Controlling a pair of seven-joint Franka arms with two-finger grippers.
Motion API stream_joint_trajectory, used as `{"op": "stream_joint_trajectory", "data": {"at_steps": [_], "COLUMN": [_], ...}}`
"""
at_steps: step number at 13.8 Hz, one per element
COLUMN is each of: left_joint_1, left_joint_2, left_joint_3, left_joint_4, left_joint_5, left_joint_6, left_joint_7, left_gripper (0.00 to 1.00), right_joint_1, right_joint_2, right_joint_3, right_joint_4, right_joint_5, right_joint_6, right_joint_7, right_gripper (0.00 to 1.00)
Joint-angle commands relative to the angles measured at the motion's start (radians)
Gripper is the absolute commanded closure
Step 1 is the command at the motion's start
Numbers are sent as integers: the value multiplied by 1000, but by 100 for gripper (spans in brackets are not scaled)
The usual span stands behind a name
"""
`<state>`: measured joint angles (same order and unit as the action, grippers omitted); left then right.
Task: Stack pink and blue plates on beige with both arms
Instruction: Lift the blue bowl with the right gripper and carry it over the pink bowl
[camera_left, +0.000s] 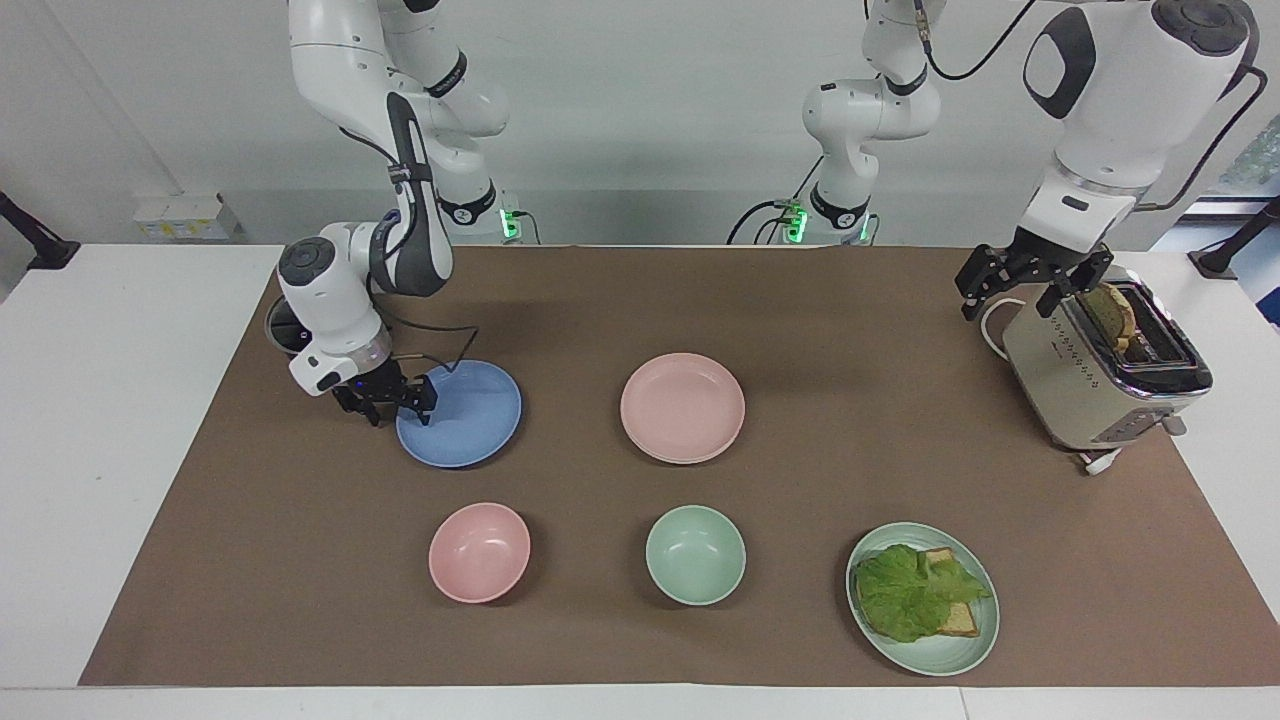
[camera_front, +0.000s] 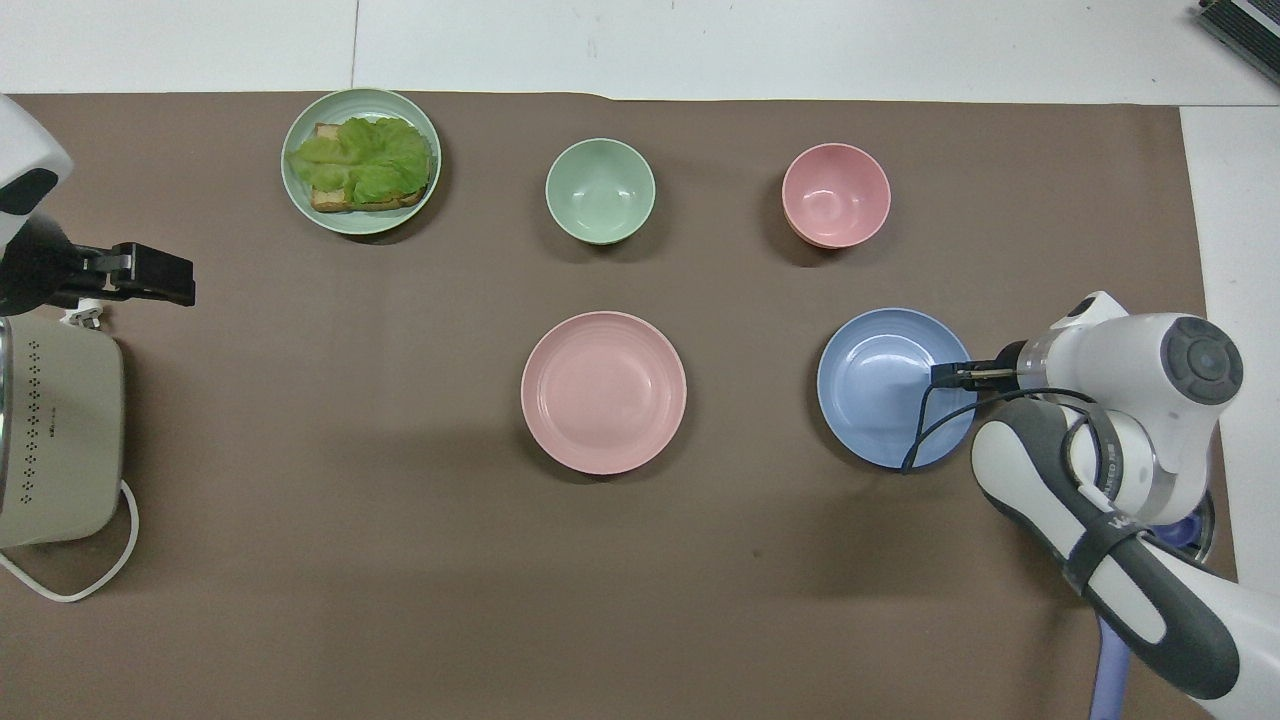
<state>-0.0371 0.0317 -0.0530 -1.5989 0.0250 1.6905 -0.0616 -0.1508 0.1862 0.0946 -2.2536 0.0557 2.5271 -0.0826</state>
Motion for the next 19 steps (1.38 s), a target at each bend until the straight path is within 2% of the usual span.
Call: {"op": "stream_joint_trajectory", "data": {"at_steps": [1,2,3,7,11,13,15,19], "left_joint_1": [3,3,3,3,3,3,3,3], "left_joint_2": [-10,-10,-10,-10,-10,-10,-10,-10], "left_joint_3": [-1,-2,-2,-2,-1,-2,-1,-2], "left_joint_4": [5,5,5,5,5,5,5,5], "left_joint_5": [16,16,16,15,16,15,15,15], "left_joint_6": [-18,-18,-18,-18,-18,-18,-18,-18], "left_joint_7": [11,11,11,11,11,11,11,11], "left_gripper": [0,0,0,0,0,0,0,0], "right_joint_1": [-4,-6,-6,-6,17,97,163,330], "right_joint_2": [-30,-33,-33,-42,-115,-136,-125,-80], "right_joint_3": [4,4,4,4,11,11,11,11], "right_joint_4": [-15,-12,-12,14,31,74,97,172], "right_joint_5": [26,26,30,58,76,134,177,177], "right_joint_6": [-7,-14,-16,-89,-168,-208,-189,-140], "right_joint_7": [-34,-34,-34,-32,-29,-10,30,241], "right_gripper": [63,95,100,100,100,100,100,100]}}
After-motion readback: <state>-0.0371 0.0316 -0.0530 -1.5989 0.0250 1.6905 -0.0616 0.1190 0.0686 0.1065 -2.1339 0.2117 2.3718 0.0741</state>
